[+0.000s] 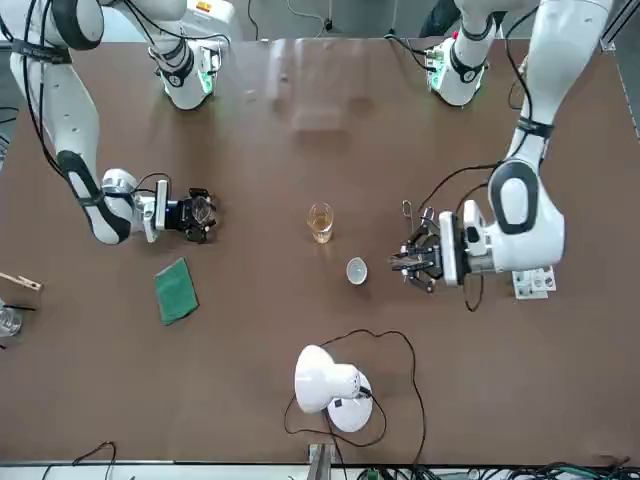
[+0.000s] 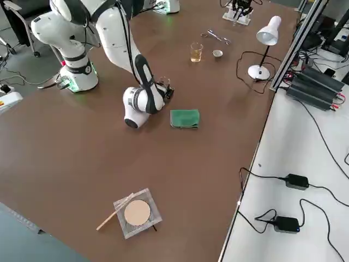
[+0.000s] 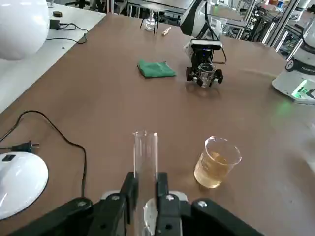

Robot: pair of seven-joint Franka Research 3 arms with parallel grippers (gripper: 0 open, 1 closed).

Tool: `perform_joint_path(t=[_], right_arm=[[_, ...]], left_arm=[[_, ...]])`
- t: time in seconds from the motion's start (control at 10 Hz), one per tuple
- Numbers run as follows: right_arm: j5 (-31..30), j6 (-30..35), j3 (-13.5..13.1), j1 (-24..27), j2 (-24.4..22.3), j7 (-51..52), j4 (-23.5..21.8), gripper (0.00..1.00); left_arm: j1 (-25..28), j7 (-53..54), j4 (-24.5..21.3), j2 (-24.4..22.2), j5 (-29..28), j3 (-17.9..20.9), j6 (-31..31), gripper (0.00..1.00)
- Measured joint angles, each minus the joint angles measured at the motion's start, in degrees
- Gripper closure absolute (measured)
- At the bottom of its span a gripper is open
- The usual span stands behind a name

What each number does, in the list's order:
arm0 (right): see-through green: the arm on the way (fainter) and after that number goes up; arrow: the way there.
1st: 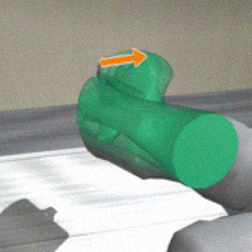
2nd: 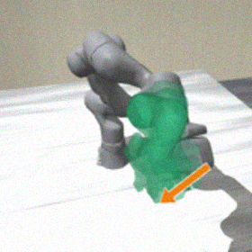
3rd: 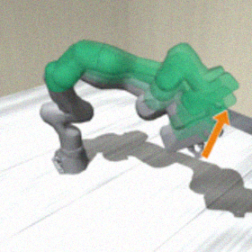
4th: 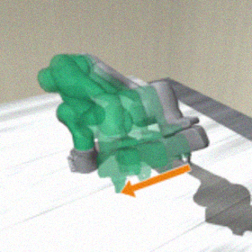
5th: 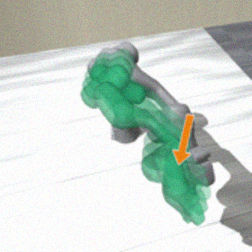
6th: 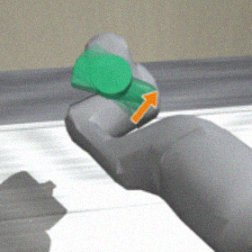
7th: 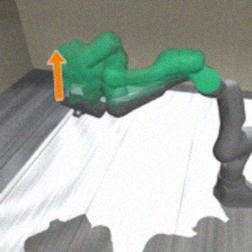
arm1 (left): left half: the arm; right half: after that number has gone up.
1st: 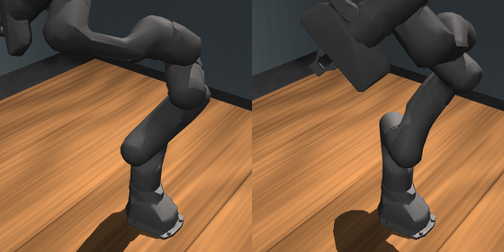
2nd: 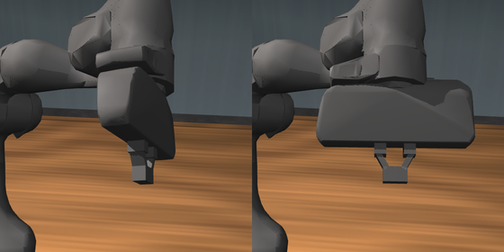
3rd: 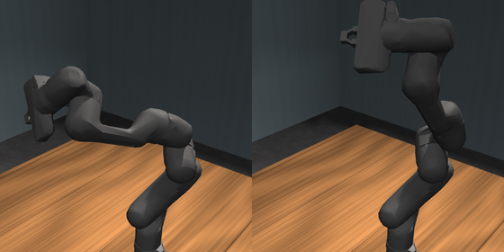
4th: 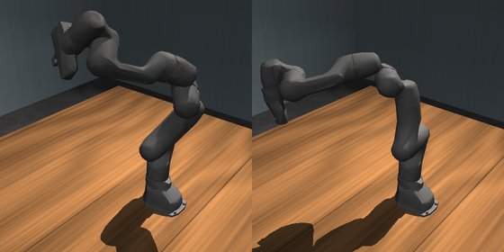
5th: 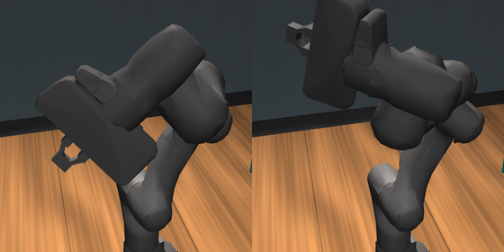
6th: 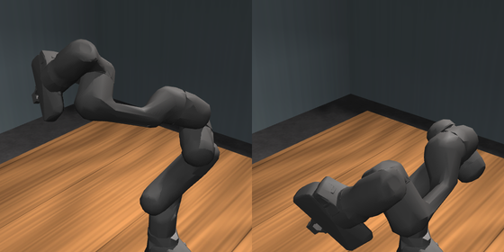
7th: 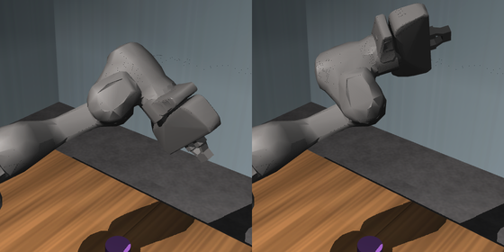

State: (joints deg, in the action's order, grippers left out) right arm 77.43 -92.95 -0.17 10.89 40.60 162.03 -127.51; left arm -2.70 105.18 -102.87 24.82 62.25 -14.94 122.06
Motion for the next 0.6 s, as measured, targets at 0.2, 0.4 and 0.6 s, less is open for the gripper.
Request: perform_joint_path(t=[0.2,0.4,0.6], right_arm=[[5.3,-0.1,0.0,-4.4,0.0,0.0,-0.3,0.62],[9.9,-0.4,0.0,-8.1,0.0,0.0,-0.4,0.62],[12.8,-0.6,0.0,-10.2,0.0,0.0,-0.5,0.62]], left_arm=[[-5.5,-3.3,-0.8,-0.1,0.0,0.2,6.2,0.79],[-10.6,-7.1,-1.8,0.0,0.0,0.4,11.3,0.79],[-12.9,-7.5,-2.0,0.6,-0.4,0.5,12.8,0.79]])
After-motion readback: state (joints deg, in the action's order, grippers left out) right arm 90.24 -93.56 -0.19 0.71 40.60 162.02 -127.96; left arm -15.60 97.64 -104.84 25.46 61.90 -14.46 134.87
